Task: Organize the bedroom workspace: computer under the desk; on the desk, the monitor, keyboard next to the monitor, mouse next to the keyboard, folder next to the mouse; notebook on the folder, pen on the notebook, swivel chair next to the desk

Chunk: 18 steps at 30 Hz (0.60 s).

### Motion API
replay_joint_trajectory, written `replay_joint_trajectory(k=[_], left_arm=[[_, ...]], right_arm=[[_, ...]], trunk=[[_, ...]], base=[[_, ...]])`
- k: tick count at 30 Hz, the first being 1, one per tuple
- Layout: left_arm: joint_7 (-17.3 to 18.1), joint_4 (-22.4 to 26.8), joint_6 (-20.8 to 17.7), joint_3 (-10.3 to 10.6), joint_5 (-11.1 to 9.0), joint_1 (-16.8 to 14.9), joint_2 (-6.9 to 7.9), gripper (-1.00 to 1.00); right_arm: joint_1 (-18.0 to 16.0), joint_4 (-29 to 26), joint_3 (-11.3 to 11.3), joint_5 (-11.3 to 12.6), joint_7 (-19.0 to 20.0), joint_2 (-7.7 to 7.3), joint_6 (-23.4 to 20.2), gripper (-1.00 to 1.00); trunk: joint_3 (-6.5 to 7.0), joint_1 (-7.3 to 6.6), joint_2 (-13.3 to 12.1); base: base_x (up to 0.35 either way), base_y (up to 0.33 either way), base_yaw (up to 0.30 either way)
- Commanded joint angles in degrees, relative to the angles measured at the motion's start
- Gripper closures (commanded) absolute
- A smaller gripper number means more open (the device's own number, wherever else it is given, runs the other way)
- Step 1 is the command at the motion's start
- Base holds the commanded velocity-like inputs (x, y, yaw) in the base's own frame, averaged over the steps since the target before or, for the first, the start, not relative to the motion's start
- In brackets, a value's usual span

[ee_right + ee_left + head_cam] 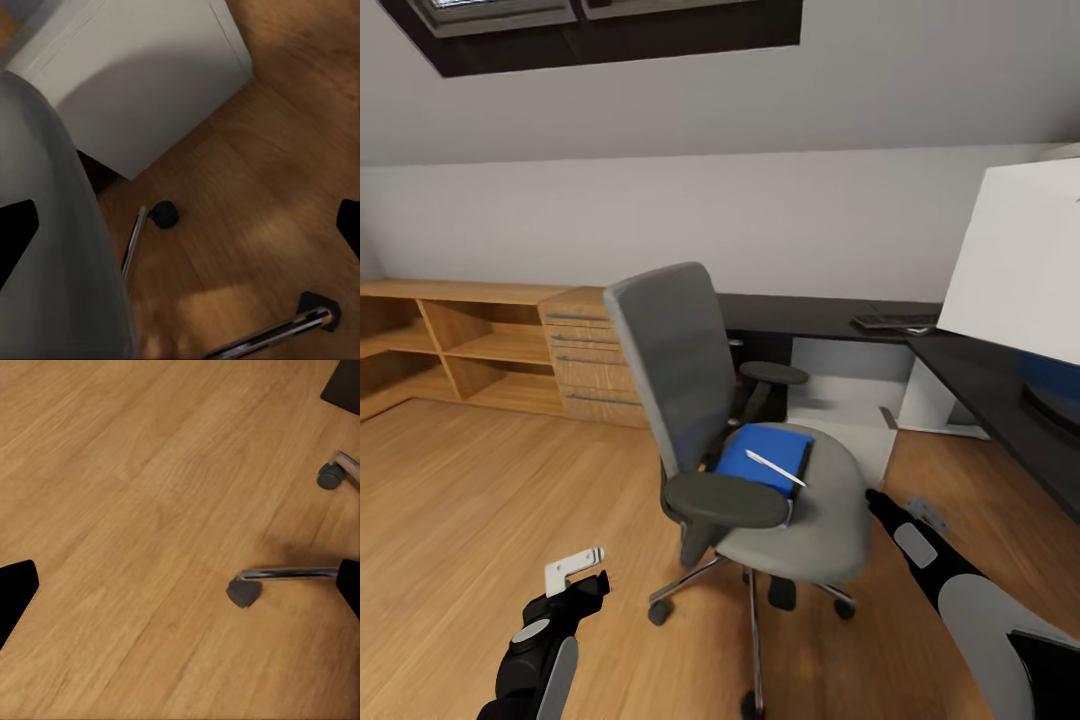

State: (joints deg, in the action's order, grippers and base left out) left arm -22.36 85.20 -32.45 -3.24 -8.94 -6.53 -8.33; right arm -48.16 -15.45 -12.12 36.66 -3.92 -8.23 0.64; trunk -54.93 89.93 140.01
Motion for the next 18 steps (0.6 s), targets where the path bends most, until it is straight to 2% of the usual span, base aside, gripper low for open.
replay_joint_trajectory(k=[1,18], left_arm=[[-0.40,0.05,-0.15,-0.03,-0.58,-0.05,-0.03,-1.00],[-0.40,0.05,-0.15,-0.08,-0.64,-0.03,-0.02,-1.00]], right_arm=[[0.00,-0.03,0.35,0.78,-0.12,0.02,0.06,-1.00],[0.00,-0.10,0.35,0.78,-0.11,0.22,0.06,-1.00]], trunk=[[0.01,-0.01,0.02],[1.05,-0.01,0.02]], base=[[0.000,0.000,0.194],[0.000,0.000,0.194]])
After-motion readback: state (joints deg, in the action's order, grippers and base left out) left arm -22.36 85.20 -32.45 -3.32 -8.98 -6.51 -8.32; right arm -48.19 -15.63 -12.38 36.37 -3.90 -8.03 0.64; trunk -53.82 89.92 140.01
